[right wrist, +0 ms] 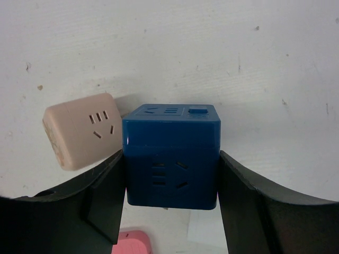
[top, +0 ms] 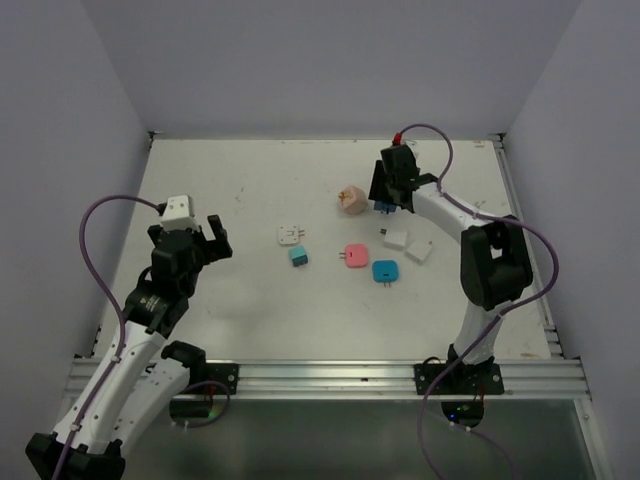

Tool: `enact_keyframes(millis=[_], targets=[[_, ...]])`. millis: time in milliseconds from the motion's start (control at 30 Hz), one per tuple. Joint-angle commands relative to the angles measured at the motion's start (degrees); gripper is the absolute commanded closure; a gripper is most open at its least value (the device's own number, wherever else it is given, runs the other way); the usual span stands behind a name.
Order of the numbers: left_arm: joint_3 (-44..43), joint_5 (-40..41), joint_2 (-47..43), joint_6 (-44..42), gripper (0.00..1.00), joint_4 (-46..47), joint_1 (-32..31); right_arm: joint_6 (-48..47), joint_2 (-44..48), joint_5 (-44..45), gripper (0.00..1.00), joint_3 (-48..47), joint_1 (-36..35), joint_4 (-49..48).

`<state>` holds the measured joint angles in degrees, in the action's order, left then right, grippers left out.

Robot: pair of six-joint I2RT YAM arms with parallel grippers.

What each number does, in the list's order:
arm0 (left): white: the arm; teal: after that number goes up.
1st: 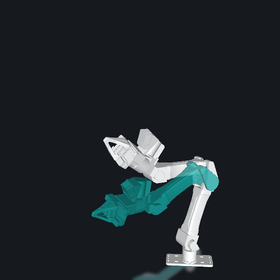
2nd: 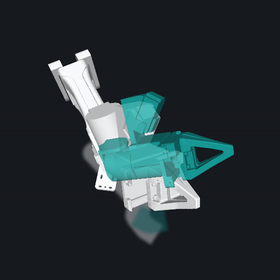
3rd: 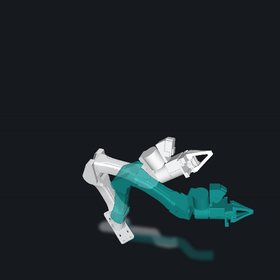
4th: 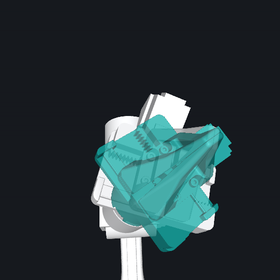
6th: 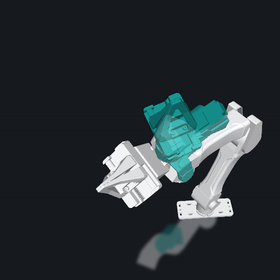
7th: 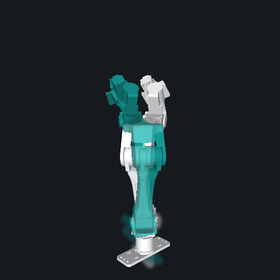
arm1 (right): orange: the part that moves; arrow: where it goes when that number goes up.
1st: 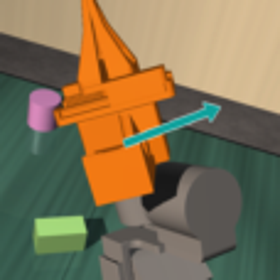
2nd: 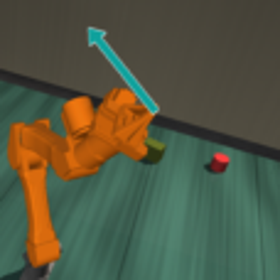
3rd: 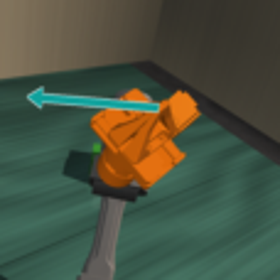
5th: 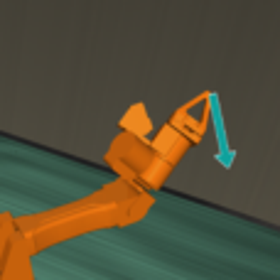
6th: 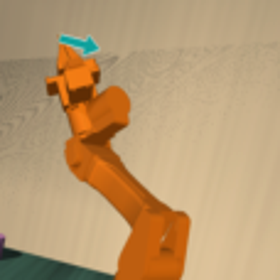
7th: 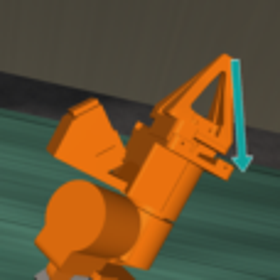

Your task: Pull the plug off the socket

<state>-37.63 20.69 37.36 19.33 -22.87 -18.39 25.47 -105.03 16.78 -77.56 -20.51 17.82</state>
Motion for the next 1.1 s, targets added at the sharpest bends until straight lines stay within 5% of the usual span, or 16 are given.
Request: enact_keyframes(millis=[0,233,467,600,733,933,1067], targets=[[0.1,6.3,0.1,-0.8,0.01,6.2,0.1,-1.3,-2.3,0.5,1.00,-5.1,0.7,-2.8],[-0.3,5.9,1.2,-0.9,0.01,6.1,0.2,-1.1,-7.4,-0.7,1.00,-7.3,1.2,-2.1],[-0.3,6.1,1.0,-1.1,0.02,6.1,0.2,-0.3,-10.5,-1.6,0.85,-8.2,2.0,-1.0],[-0.2,6.0,0.7,-1.2,0.02,6.1,0.2,0.1,-10.7,-3.0,0.63,-7.5,2.5,-2.5],[-0.3,6.0,0.6,-1.2,0.02,6.2,0.1,0.5,-9.0,-2.9,0.30,-7.3,2.9,-2.2],[-0.3,5.8,0.3,-1.2,0.02,6.1,0.2,-0.5,-5.4,-3.9,0.07,-8.8,3.1,-1.1],[-0.3,5.9,0.0,-1.2,0.02,6.0,0.2,-0.8,-1.7,-3.2,0.03,-12.3,3.2,2.4]])
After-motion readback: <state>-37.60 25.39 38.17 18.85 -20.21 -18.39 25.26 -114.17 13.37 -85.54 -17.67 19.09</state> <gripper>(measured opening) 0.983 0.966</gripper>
